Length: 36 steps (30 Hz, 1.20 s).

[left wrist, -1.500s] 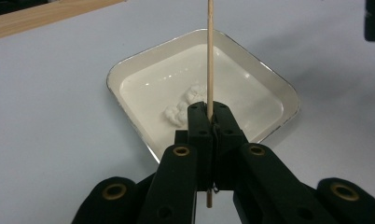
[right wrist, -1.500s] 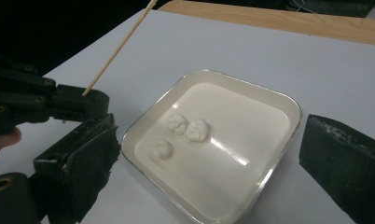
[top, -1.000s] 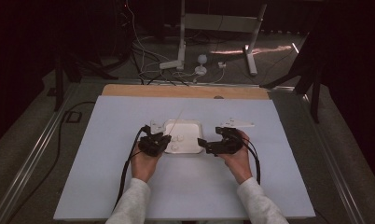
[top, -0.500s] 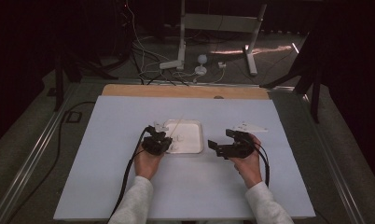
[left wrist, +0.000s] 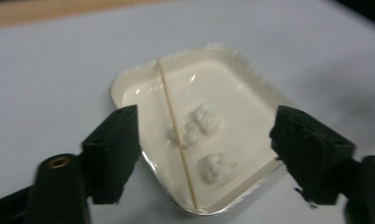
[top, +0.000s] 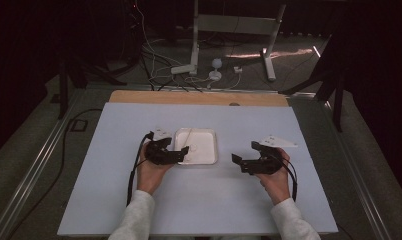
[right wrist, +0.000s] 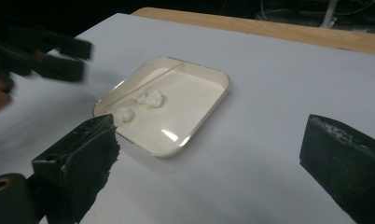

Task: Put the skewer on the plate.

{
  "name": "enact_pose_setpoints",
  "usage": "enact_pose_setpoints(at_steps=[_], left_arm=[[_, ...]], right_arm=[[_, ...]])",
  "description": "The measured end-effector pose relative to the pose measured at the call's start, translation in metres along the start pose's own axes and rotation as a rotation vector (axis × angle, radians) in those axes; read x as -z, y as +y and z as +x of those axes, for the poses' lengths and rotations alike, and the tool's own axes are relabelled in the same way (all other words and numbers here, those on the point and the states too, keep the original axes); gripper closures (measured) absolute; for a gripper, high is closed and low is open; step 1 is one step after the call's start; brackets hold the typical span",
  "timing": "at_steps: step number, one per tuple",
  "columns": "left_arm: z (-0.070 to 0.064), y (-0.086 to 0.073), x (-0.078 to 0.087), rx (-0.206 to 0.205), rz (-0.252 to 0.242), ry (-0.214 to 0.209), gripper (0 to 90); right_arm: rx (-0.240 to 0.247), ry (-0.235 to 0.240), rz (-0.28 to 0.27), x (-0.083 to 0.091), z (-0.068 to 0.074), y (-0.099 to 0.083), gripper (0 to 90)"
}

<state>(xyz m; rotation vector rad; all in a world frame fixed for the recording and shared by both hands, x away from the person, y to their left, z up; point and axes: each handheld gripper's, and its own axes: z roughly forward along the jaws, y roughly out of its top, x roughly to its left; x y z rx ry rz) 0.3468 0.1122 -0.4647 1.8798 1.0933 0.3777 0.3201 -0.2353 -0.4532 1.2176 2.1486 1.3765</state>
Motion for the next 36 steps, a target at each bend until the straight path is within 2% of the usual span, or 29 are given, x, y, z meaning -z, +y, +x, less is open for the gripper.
enact_pose_setpoints(at_steps=[4, 5, 10, 16, 18, 23, 26, 31, 36], left_arm=[[0.003, 0.001, 0.030, -0.004, -0.079, -0.025, 14.8], [0.004, 0.000, 0.038, -0.013, -0.100, -0.019, 13.1], [0.013, -0.009, 0.068, -0.022, -0.144, -0.026, 2.6], [0.024, -0.030, 0.095, -0.061, -0.204, 0.048, 0.5], [0.029, -0.037, 0.102, -0.059, -0.219, 0.061, 0.5], [0.039, -0.051, 0.115, -0.056, -0.244, 0.098, 0.5], [0.044, -0.059, 0.119, -0.039, -0.252, 0.113, 0.5], [0.048, -0.064, 0.123, -0.040, -0.250, 0.133, 0.5], [0.048, -0.067, 0.127, -0.048, -0.252, 0.141, 0.5]], right_arm=[[0.018, -0.012, -0.018, 0.012, -0.003, -0.005, 3.2], [0.022, -0.013, -0.023, 0.014, -0.004, -0.006, 2.9], [0.047, -0.013, -0.052, 0.026, -0.007, -0.015, 2.4], [0.048, -0.014, -0.082, 0.035, -0.014, -0.025, 1.1], [0.050, -0.023, -0.091, 0.039, -0.017, -0.029, 1.1], [0.025, -0.029, -0.112, 0.047, -0.023, -0.037, 1.0], [0.022, -0.025, -0.123, 0.052, -0.024, -0.041, 1.0], [0.024, -0.026, -0.133, 0.060, -0.028, -0.048, 1.0], [0.022, -0.052, -0.133, 0.067, -0.033, -0.055, 1.0]])
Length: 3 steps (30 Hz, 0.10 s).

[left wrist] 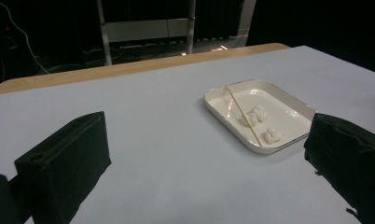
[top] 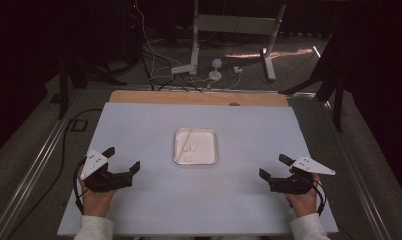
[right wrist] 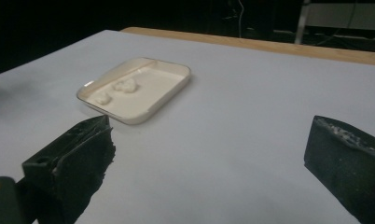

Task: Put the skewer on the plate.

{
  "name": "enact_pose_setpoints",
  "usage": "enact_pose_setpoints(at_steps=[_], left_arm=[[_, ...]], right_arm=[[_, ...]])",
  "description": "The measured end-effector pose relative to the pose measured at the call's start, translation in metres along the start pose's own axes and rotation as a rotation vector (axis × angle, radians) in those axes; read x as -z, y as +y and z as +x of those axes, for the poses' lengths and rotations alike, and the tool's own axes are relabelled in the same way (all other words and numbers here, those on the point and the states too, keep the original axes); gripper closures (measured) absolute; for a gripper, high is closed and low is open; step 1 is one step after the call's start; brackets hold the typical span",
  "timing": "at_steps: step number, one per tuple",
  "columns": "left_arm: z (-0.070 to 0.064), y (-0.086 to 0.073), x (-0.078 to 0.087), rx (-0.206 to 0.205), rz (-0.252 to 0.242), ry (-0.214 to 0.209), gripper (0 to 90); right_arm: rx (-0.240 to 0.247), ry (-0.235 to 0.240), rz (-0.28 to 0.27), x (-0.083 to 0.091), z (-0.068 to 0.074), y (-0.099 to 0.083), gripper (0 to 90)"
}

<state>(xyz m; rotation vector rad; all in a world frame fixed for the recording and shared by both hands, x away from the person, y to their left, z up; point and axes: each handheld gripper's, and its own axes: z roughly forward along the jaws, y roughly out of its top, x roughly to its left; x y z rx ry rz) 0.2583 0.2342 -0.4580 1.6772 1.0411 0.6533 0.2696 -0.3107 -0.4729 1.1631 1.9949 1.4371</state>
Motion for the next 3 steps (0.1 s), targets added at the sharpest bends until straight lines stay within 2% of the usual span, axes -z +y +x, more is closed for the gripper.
enact_pose_setpoints(at_steps=[3], left_arm=[[0.0006, -0.0011, 0.0009, 0.004, -0.004, 0.004, 0.5]], right_arm=[[-0.002, -0.012, 0.007, 0.0008, -0.0028, -0.0021, 1.0]])
